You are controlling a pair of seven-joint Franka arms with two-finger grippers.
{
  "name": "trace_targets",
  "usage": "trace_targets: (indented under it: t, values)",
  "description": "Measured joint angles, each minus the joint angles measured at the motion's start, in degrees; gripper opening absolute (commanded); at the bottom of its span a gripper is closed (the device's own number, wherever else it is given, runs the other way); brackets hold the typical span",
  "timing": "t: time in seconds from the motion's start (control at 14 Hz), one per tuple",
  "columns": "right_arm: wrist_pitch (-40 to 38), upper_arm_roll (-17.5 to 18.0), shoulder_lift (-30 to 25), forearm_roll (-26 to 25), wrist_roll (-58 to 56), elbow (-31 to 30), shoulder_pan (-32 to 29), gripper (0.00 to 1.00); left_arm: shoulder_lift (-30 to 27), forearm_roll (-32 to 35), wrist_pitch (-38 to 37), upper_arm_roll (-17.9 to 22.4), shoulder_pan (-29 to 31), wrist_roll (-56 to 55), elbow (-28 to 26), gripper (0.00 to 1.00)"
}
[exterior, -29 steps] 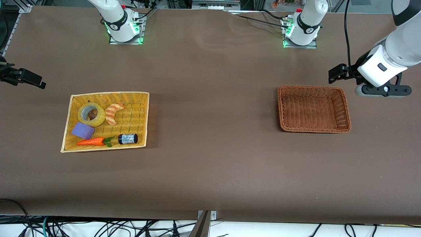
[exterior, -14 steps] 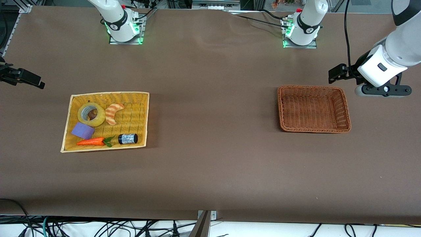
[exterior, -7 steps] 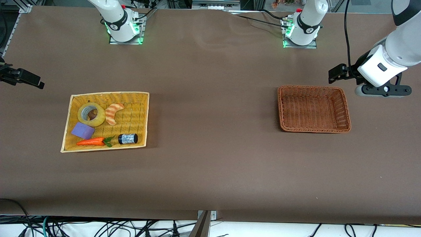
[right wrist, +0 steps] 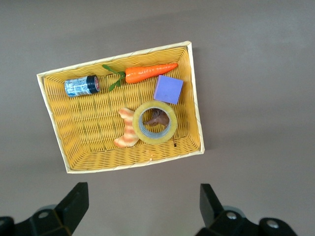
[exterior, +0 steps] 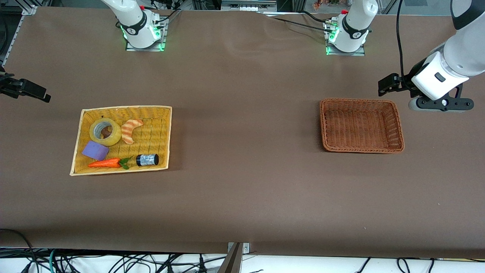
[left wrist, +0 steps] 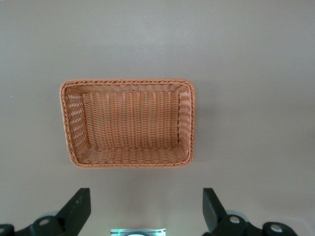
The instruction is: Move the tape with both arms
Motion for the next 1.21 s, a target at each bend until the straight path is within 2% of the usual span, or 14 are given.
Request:
trace_targets:
  t: [1.21]
  values:
    - [-0.5,0.7,1.7,-1.0,0.0,0.0,0.1,1.0,0.0,0.0,0.0,0.0,0.0,0.0,0.1,1.0]
